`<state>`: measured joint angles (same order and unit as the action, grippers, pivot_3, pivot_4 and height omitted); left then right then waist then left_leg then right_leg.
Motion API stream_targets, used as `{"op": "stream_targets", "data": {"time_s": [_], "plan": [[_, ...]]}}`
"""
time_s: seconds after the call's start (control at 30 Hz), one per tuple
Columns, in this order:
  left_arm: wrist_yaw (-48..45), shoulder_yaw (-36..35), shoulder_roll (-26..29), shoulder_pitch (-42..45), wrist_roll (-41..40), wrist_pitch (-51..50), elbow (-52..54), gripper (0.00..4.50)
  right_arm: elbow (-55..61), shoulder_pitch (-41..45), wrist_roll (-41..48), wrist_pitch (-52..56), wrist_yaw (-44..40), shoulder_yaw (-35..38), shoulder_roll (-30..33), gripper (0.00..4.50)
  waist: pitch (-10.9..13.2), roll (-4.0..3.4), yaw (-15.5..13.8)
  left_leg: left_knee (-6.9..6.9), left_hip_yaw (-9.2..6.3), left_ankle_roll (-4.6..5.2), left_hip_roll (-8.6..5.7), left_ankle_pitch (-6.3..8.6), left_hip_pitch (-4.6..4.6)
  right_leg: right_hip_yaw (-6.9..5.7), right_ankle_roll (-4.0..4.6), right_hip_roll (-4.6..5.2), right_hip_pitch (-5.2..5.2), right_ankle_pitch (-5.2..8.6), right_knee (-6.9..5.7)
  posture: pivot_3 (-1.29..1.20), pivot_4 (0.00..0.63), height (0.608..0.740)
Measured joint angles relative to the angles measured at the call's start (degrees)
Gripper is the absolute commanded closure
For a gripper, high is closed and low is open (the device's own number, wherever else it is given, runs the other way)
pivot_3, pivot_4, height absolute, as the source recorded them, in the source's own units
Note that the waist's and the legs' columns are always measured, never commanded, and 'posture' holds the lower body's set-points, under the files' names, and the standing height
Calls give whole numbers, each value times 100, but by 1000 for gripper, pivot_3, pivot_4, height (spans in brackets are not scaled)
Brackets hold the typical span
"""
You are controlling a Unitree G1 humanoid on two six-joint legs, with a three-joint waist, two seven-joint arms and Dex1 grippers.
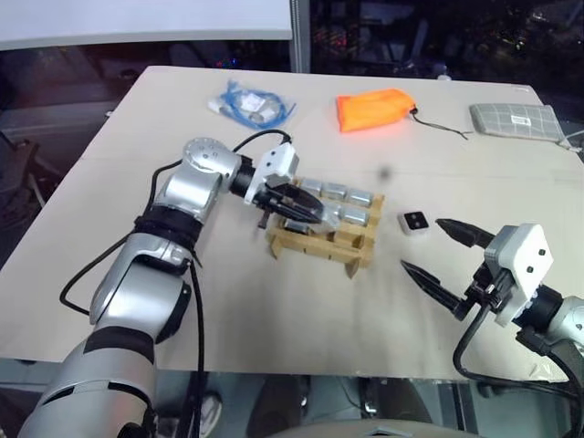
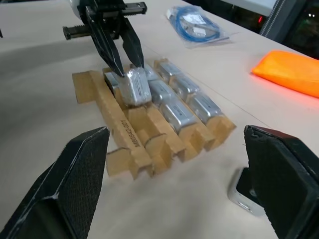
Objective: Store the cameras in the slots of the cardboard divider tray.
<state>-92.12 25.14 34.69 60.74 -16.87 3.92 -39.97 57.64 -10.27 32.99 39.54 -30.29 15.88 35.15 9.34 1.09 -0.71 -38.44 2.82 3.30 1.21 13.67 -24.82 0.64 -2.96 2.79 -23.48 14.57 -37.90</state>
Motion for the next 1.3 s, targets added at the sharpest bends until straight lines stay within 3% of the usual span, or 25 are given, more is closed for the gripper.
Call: {"op": "stream_targets", "data": {"time_s": [0.27, 0.83, 0.9, 1.1, 1.3], "plan": [[-16, 446, 107, 262, -12, 395, -169, 3858, 0, -115, 26, -110, 233, -47, 172, 203, -2, 0, 2, -4, 0, 0, 1, 0, 7, 1, 0, -2, 4, 0, -5, 0, 150, 740], [-13, 1153, 249, 748, 43, 184, -97, 3858, -21, -178, -48, -134, 271, -257, 256, 203, -3, 1, 10, -10, 0, 0, 4, 0, 8, 2, 0, -5, 5, 0, -9, 0, 150, 740], [-16, 1158, 232, 761, 67, 168, -102, 2808, -21, -275, -104, -165, 278, -268, 252, 0, -3, 1, 14, -10, 2, 0, 4, 0, 8, 3, 0, -5, 5, 0, -9, 0, 150, 740], [-13, 1276, 252, 612, 204, -9, -33, 136, -25, -319, -167, -207, 332, -428, 203, 0, -1, 2, 6, -11, 0, 0, 5, 0, 0, 1, -1, -5, 1, 0, -7, 0, 150, 740], [-11, 483, 449, 343, -8, -522, 668, 55, -368, -91, -394, -243, 342, -654, 196, 0, -1, 2, 19, -14, 2, 0, 6, 0, 3, 5, -1, -4, 2, 0, -8, 0, 150, 740]]}}
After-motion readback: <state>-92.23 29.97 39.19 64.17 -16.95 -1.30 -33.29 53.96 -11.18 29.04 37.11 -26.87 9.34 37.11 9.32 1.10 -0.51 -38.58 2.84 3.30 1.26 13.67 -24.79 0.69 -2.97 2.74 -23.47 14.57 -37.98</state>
